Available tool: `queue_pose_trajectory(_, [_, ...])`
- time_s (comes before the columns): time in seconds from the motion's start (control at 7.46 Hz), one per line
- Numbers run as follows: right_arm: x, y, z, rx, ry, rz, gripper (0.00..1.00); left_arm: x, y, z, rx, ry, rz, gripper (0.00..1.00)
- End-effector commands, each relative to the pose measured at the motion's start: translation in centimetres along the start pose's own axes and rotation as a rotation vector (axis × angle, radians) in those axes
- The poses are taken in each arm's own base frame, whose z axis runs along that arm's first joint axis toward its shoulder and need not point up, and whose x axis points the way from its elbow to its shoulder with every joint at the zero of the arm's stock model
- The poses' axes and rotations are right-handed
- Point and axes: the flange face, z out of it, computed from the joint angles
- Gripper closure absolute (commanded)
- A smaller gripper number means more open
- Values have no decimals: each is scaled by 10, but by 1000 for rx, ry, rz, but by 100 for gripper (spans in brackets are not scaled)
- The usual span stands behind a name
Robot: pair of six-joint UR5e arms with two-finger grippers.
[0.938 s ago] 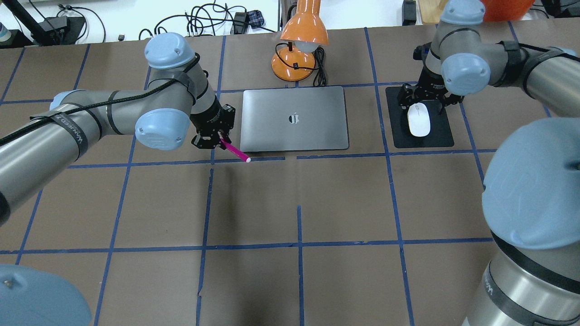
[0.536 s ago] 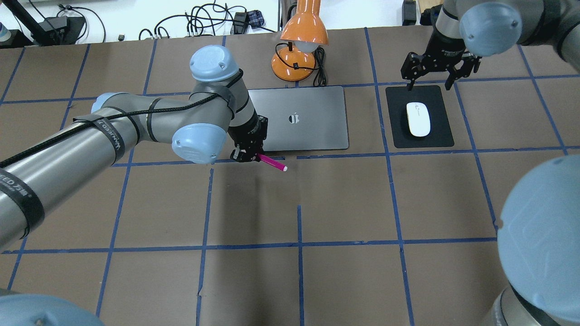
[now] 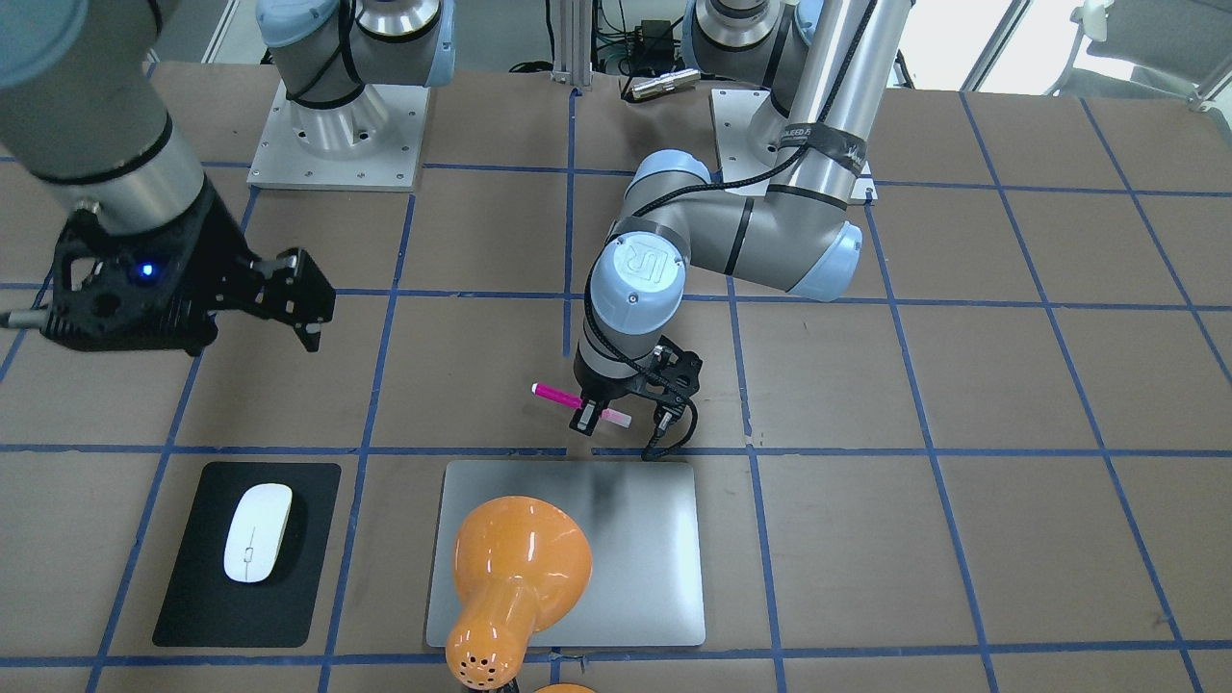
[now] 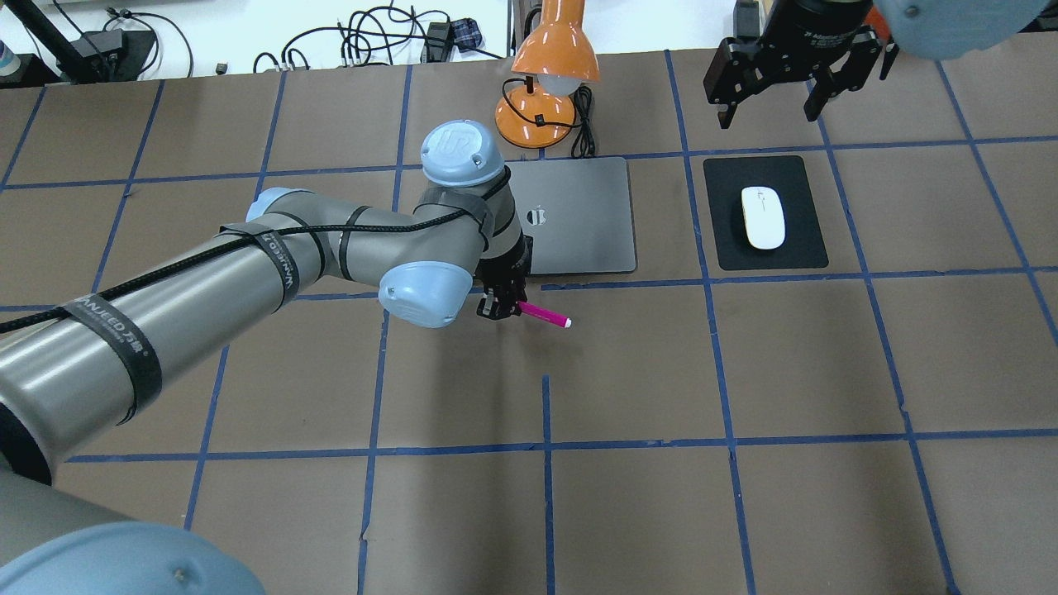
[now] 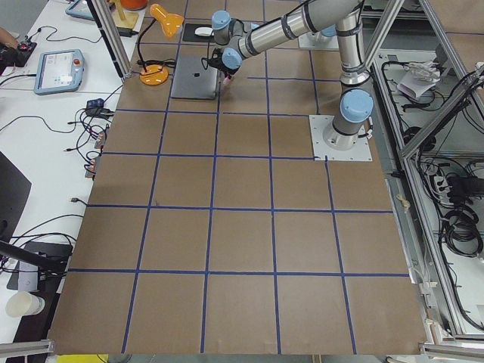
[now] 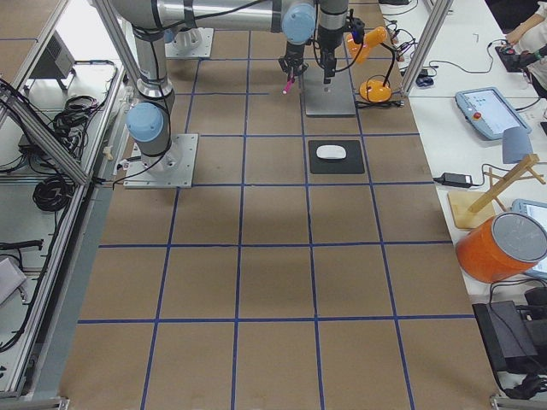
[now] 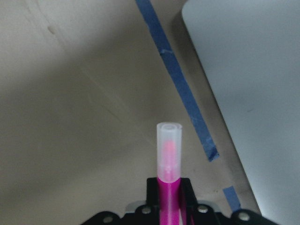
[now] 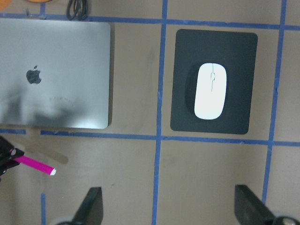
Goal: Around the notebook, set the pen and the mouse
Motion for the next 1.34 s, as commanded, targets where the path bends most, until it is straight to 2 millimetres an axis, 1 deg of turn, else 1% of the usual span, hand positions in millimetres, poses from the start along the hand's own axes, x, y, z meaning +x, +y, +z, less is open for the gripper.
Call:
queue_pose_trajectory(0.0, [-14,21,-13,8,-2,-28,0,3,5,8,-2,7,-39,100])
queue_pose_trajectory(0.13, [-14,7,1,10,8,-33,0,3,8,10,-28,5,-51,100])
queue_pose_trajectory(0.27, [11,2,5,1,16,-21,0,3,8,11,-29,4,-55,100])
queue_pose_trajectory(0.4, [25,6,8,-13,19,5,0,1,8,12,-28,-1,-58,100])
queue_pose_trajectory(0.54, [24,12,20,-33,14,15,0,1,8,11,-25,-1,-57,76])
queue_pose_trajectory(0.67, [16,25,19,-28,10,7,0,1,7,9,-22,-1,-57,27])
queue_pose_trajectory(0.8, [9,31,21,-22,11,-2,0,0,7,5,-19,-2,-57,11])
queue_pose_trajectory(0.94, [7,31,18,-21,16,-7,0,-1,6,0,-20,6,-44,9])
queue_pose_trajectory(1.07, [9,27,9,-8,40,-10,0,0,4,-7,-21,17,-32,8])
queue_pose_trajectory(1.21, [8,22,3,-1,40,-10,0,4,-10,-19,-20,29,58,8])
